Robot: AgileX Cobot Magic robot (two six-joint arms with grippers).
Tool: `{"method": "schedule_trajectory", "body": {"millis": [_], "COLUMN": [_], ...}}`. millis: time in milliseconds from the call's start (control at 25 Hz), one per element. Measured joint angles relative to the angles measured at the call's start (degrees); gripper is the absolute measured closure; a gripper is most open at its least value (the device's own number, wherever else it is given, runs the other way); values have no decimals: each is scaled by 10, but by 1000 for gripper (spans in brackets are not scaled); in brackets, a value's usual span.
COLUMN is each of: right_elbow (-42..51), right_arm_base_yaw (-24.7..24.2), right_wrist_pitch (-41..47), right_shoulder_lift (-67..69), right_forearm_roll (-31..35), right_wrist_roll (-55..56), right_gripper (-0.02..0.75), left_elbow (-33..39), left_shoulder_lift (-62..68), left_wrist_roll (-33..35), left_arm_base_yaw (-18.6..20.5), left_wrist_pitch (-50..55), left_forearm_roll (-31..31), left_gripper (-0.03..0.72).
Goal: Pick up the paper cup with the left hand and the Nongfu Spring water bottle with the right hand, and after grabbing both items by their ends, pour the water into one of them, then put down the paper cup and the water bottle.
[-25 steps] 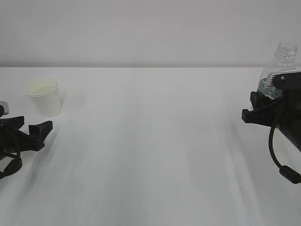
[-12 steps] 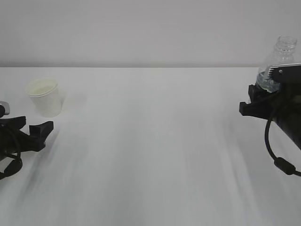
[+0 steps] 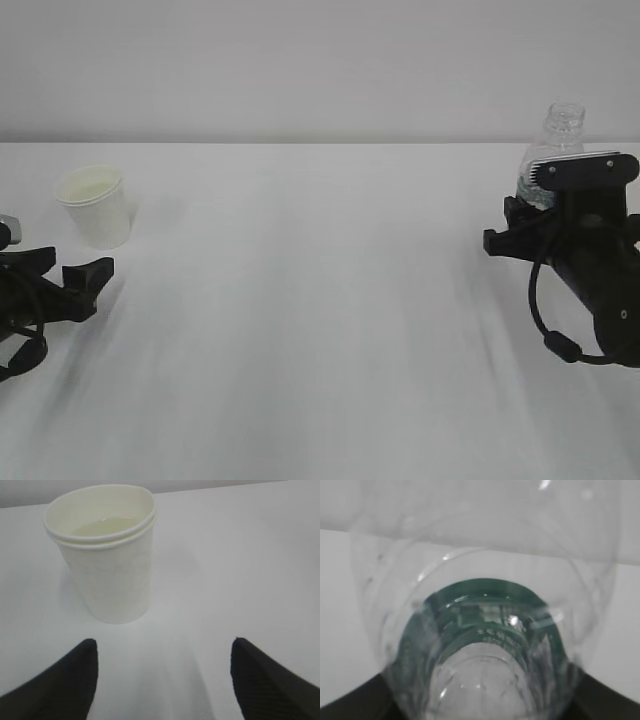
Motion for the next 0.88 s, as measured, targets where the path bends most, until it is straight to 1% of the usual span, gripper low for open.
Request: {"method": "schedule_trajectory", "body": {"millis": [560,880], "right_elbow": [-71,-85], "right_arm_base_yaw": [0,0], "right_wrist_pitch": [-8,-7], "right_shoulder_lift": [92,108], "right_forearm_roll": [0,-1], "right_wrist_roll": [0,0], "right_gripper": [301,301], "left_elbow": [0,0], "left_shoulder_lift": [0,0], "left_wrist_roll": [0,0], "left_arm_base_yaw": [0,0], "left_wrist_pitch": [0,0], "left_forearm_roll": [0,0], "left_gripper": [96,97]}}
